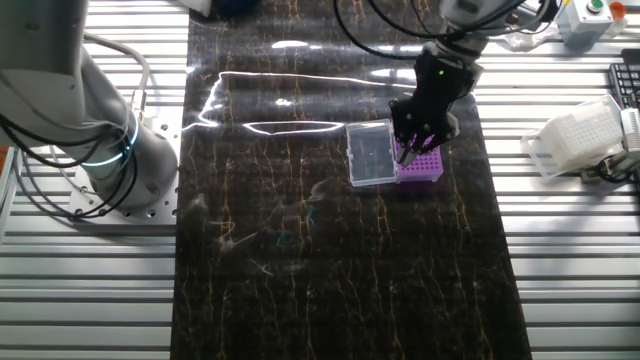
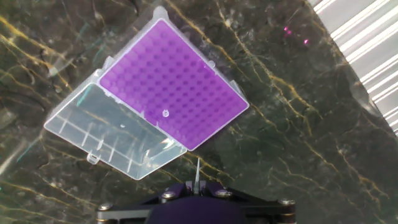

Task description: Insert a small pipette tip into the holder for small pipette tips

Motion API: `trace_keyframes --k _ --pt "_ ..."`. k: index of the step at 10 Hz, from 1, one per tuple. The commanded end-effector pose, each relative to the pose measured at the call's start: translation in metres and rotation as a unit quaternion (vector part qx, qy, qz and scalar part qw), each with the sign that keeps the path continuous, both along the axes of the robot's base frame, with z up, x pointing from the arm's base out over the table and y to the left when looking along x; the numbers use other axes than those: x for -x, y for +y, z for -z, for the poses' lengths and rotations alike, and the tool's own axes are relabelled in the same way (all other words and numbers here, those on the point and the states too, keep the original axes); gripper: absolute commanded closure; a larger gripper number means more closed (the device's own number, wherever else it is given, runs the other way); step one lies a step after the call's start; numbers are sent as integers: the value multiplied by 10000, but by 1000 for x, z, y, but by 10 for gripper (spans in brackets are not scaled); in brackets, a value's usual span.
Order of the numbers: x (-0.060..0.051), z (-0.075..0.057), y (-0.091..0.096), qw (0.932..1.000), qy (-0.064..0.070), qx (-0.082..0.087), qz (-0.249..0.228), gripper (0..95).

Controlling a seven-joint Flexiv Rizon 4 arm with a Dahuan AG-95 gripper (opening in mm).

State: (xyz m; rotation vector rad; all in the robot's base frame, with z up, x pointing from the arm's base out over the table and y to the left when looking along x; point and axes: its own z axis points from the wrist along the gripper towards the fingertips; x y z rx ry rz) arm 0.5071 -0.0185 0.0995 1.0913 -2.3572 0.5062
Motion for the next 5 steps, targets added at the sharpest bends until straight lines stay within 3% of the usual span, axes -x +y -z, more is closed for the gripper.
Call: trace_keyframes --k 1,2,5 --pt "0 0 0 9999 20 123 -23 950" --pt "1 0 0 9998 72 101 -143 950" --pt "14 4 0 9996 -19 -13 -282 950"
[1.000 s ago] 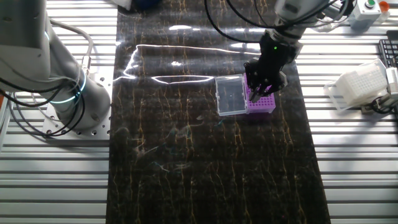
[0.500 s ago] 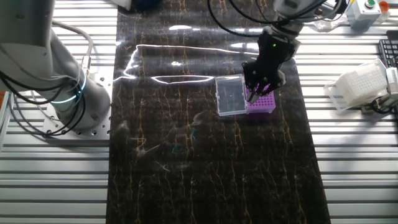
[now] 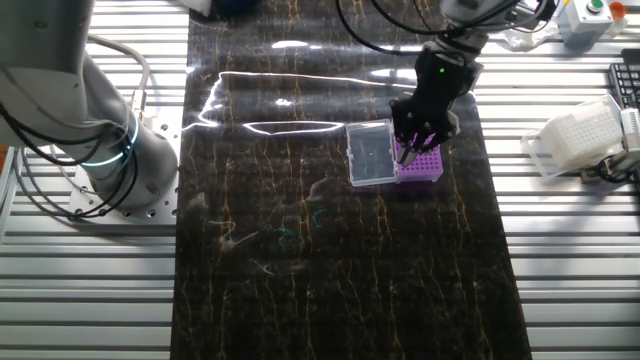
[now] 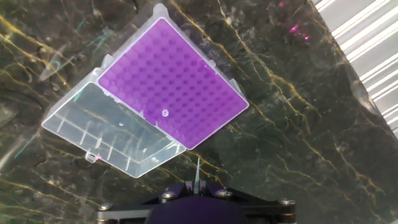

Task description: Insert a small pipette tip into the holder for small pipette tips

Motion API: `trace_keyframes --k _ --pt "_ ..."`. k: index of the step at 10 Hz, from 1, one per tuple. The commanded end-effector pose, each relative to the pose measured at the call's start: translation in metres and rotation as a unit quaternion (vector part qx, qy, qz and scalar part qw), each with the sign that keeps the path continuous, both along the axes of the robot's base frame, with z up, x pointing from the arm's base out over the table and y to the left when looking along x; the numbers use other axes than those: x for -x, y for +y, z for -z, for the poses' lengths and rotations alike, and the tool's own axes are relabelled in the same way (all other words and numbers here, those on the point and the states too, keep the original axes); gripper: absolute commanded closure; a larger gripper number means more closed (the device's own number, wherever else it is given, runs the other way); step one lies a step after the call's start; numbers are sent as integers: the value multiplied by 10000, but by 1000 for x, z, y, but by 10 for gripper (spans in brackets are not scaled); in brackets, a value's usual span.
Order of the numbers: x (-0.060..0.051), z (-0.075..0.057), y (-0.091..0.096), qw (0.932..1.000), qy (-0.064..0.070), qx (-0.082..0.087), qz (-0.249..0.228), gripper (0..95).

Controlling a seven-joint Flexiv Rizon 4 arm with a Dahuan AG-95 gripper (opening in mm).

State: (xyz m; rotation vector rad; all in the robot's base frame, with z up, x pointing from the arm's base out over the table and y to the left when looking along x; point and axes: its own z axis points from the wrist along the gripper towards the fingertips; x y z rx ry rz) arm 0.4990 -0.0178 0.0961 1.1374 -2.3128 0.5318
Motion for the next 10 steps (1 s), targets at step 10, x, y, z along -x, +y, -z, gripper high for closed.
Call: trace_keyframes --k 10 --pt "8 1 3 9919 520 466 -1062 950"
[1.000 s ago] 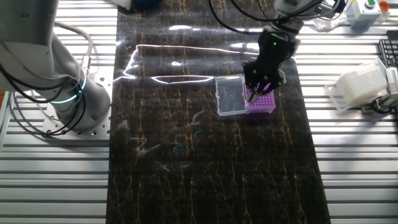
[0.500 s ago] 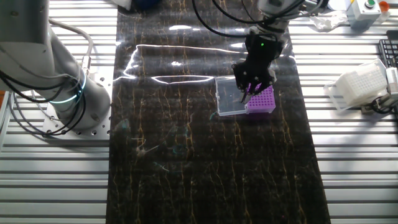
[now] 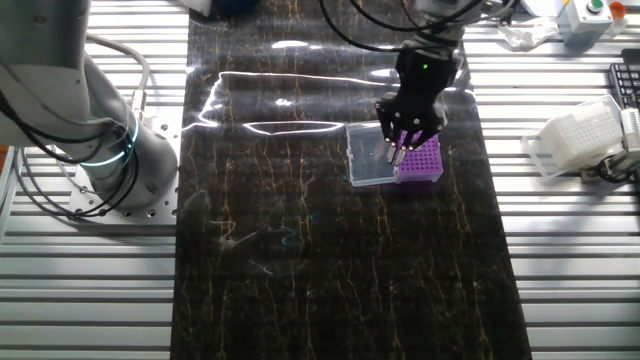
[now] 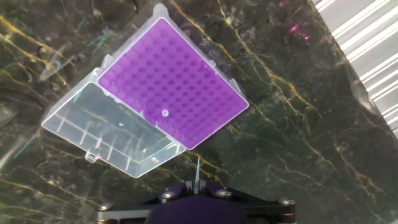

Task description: Insert a small pipette tip into the holder for small pipette tips

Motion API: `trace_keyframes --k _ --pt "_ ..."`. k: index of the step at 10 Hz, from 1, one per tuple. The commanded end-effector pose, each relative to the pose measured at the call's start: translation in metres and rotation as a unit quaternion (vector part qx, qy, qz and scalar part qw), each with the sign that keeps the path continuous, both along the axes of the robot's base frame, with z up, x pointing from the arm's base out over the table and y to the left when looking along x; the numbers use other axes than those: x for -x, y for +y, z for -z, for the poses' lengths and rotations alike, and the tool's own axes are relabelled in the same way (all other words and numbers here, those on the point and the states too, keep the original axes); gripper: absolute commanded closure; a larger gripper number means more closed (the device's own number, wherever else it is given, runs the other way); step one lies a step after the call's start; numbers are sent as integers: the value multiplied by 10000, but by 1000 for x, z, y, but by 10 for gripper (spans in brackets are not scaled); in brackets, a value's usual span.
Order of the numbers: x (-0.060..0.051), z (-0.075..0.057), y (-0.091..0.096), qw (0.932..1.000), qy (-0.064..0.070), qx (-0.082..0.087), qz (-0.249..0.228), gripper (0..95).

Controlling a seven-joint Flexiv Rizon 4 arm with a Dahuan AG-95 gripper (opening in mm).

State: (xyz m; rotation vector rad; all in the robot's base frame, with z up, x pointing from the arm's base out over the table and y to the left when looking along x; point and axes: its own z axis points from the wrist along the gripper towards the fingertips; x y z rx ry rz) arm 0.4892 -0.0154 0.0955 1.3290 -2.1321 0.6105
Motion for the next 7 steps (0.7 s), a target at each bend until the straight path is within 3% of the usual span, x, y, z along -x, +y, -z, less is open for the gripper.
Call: trace_keyframes --k 1,3,7 --pt "-2 1 1 9993 194 256 -183 950" --pt "-5 4 -1 9984 269 404 -277 950" --pt "-15 4 -1 9970 379 516 -427 950"
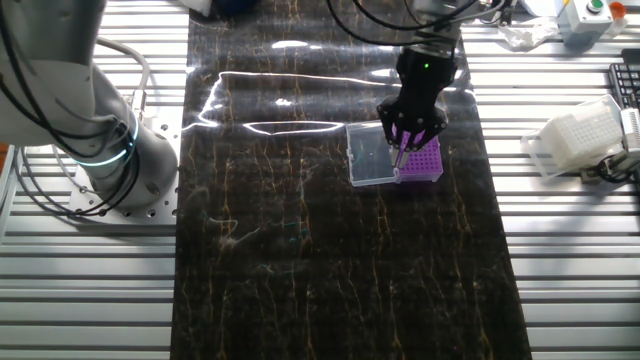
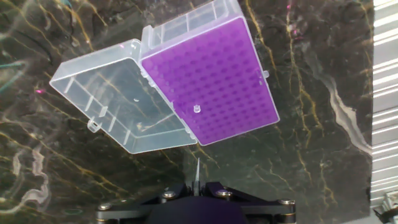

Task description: Insert a small pipette tip into the holder for small pipette tips

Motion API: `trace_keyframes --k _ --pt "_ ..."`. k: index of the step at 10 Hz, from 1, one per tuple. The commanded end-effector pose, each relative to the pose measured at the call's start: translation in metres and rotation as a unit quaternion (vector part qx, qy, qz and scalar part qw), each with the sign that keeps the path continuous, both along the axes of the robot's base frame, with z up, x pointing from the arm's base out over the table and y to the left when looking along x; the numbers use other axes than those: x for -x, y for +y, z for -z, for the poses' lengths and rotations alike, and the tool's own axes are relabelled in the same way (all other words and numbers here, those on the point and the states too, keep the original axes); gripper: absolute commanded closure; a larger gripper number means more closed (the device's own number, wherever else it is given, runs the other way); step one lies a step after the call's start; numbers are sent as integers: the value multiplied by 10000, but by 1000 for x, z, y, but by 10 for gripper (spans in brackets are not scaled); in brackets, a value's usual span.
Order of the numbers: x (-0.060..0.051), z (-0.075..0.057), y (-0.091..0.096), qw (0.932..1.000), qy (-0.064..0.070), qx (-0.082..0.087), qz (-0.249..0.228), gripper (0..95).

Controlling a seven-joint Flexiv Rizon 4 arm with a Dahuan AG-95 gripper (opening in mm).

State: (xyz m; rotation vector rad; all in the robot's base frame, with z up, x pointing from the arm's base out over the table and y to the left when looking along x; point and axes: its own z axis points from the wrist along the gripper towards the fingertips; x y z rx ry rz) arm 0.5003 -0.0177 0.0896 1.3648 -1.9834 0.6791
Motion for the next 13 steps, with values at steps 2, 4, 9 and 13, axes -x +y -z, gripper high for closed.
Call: trace_keyframes --k 2,4,9,13 --pt "-9 -5 2 9995 152 171 -199 950" --pt "-12 -6 3 9991 214 231 -289 950" --pt "-17 -9 4 9973 423 349 -495 950" --pt "-20 -10 5 9944 593 472 -733 950"
